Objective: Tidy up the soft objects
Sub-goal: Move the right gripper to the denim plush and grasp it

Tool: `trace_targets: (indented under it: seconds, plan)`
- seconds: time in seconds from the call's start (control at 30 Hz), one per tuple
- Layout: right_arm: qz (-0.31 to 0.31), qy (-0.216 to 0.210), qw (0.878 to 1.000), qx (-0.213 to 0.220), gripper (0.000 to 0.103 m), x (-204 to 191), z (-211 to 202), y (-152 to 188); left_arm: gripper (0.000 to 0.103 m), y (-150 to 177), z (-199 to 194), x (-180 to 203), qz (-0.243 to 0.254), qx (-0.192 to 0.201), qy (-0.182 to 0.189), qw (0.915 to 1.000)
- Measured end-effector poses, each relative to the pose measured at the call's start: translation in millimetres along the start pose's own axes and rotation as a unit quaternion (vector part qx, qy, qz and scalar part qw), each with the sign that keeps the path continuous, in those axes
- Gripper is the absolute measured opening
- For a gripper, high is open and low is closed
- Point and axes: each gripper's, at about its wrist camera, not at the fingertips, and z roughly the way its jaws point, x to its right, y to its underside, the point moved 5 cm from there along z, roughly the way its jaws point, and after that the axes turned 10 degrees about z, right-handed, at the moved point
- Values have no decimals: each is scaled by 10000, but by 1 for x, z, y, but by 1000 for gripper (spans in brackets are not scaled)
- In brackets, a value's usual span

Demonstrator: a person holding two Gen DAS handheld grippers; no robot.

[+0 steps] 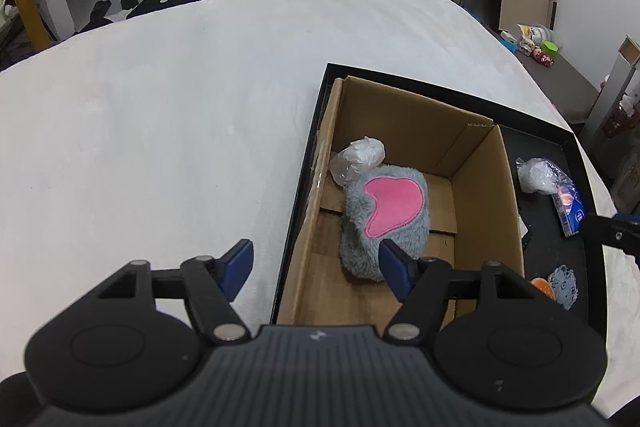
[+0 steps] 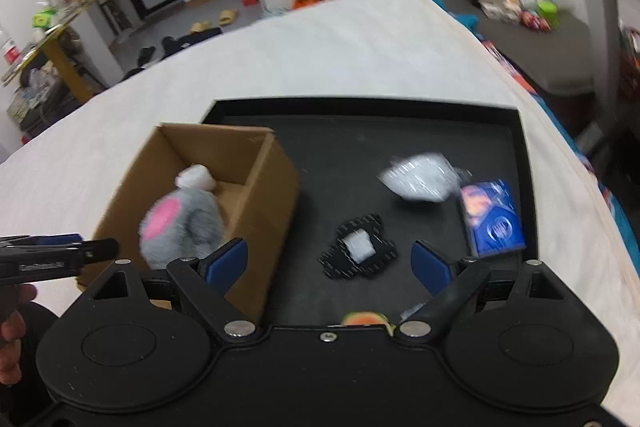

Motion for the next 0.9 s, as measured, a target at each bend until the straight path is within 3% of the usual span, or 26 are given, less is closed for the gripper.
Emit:
trace_targets:
  seconds: [0.2,0.47,0.77,0.9]
  plan:
    - [332,272,9990,-137,88,34,3,7,71,1,-1,5,108,-50,-95,9999]
    - [1322,290,9891,-573,72,90,22,20,73,2,0,15,318,-154,-147,9993]
    - [1590,241,9833,-854,72,103,31,32,75,2,-1,26,373,-174,-153,9990]
    - [1671,288,9802,-1021,65,108,40,36,75,1,-3,29,347,-152,-174,9991]
